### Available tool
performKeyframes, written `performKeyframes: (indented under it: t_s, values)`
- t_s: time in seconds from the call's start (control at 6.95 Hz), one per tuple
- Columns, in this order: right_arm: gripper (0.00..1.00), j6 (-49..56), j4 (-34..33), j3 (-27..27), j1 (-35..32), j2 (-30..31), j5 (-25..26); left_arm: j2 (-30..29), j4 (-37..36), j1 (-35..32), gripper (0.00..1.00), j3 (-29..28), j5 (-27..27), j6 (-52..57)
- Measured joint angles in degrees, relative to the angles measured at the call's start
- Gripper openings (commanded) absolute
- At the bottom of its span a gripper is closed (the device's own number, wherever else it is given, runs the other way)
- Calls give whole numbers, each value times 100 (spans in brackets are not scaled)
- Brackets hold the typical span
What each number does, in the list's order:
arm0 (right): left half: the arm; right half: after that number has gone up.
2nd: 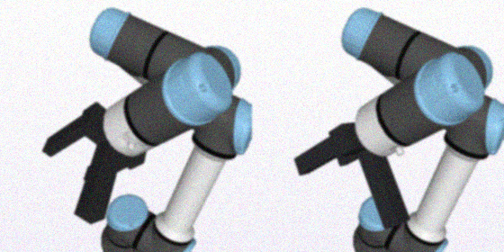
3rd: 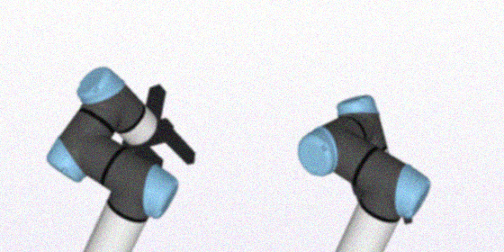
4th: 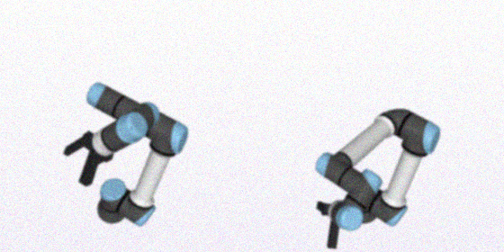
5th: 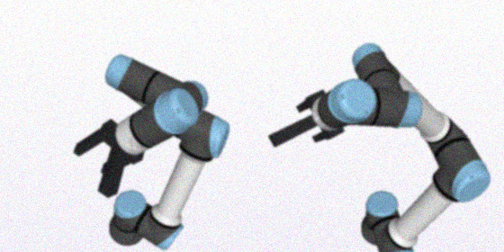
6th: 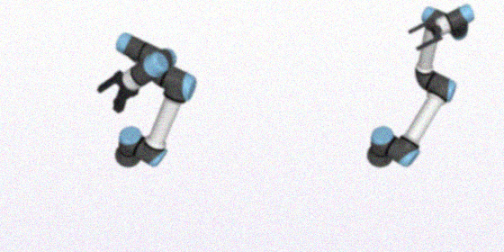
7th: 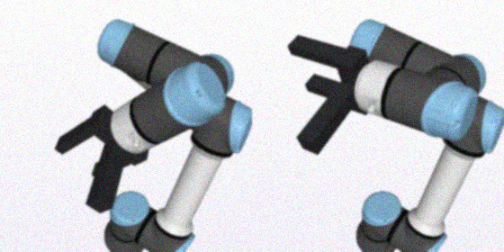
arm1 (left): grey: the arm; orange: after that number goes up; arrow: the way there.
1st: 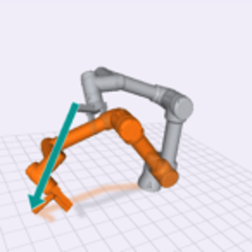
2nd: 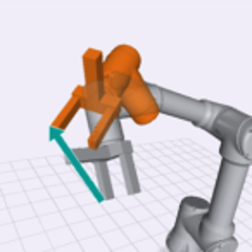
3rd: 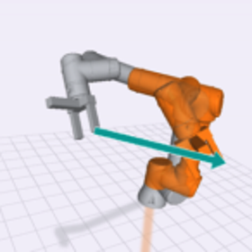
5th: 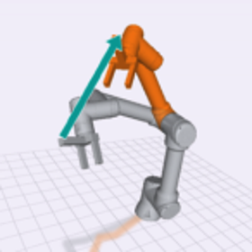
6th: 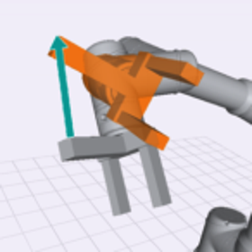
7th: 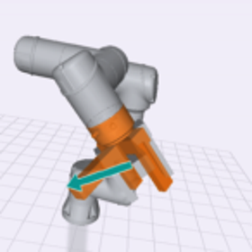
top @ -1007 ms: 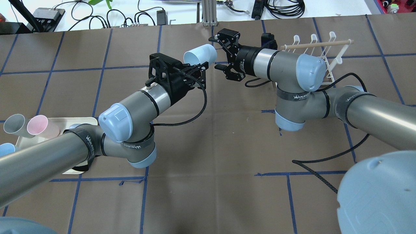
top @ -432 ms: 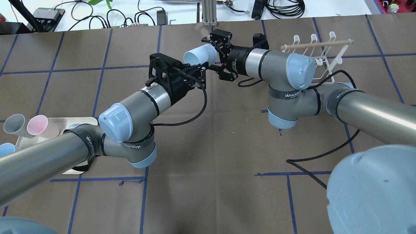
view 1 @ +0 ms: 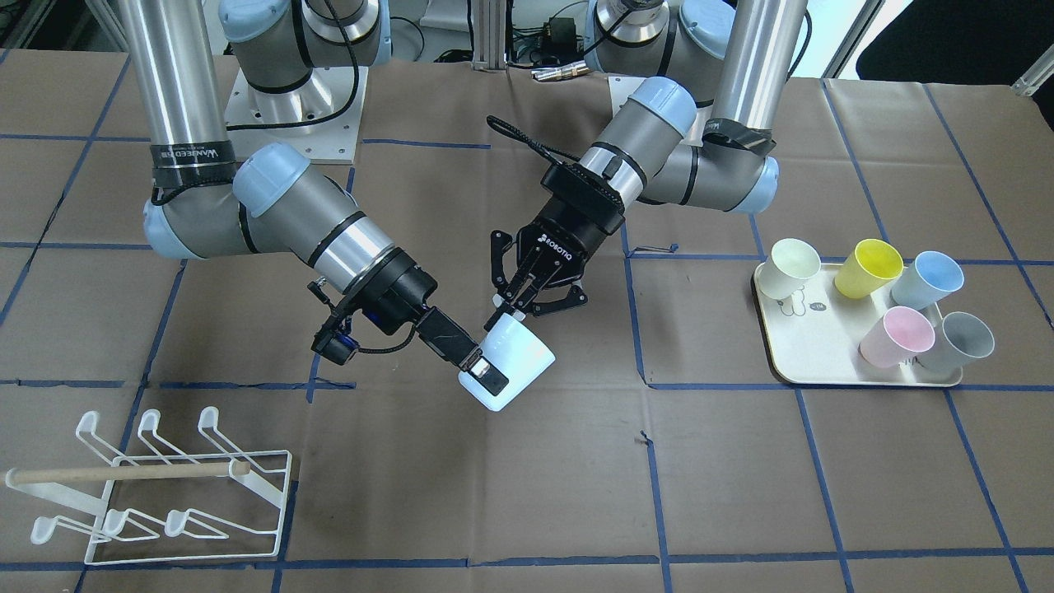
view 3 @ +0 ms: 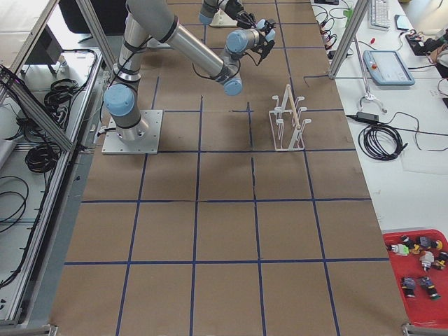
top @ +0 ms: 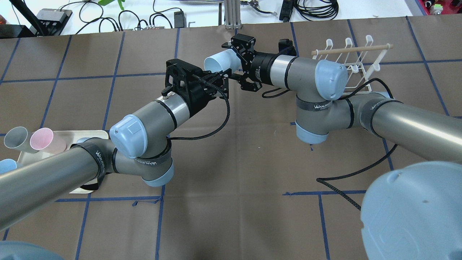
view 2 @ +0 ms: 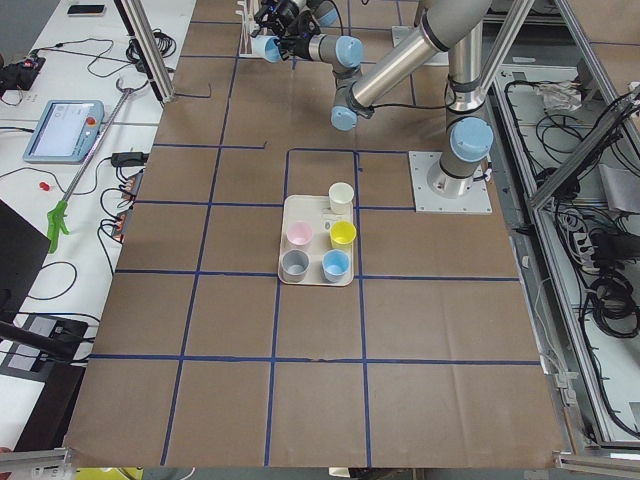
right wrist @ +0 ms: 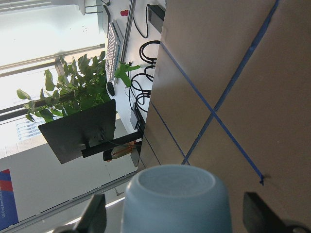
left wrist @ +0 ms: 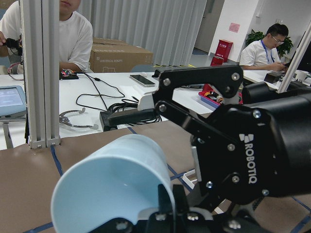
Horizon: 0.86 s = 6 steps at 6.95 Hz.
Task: Transfer IKEA cup to right arm and place on rack
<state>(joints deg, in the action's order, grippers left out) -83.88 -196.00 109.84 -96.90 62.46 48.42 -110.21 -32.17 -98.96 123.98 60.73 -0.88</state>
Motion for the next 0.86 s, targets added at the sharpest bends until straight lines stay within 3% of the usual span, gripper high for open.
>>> performKeyframes:
  t_s: [0.43, 0.58, 0.86]
  values:
    - [54, -21, 6, -6, 9, -5, -23, 0, 0, 0, 2, -5, 0, 0]
    - [45, -22, 6, -6, 15, -4, -60, 0, 0, 0, 14, -5, 0, 0]
    - [40, -23, 0, -6, 20, 6, -96, 11, 1, 0, 31, -12, 1, 0]
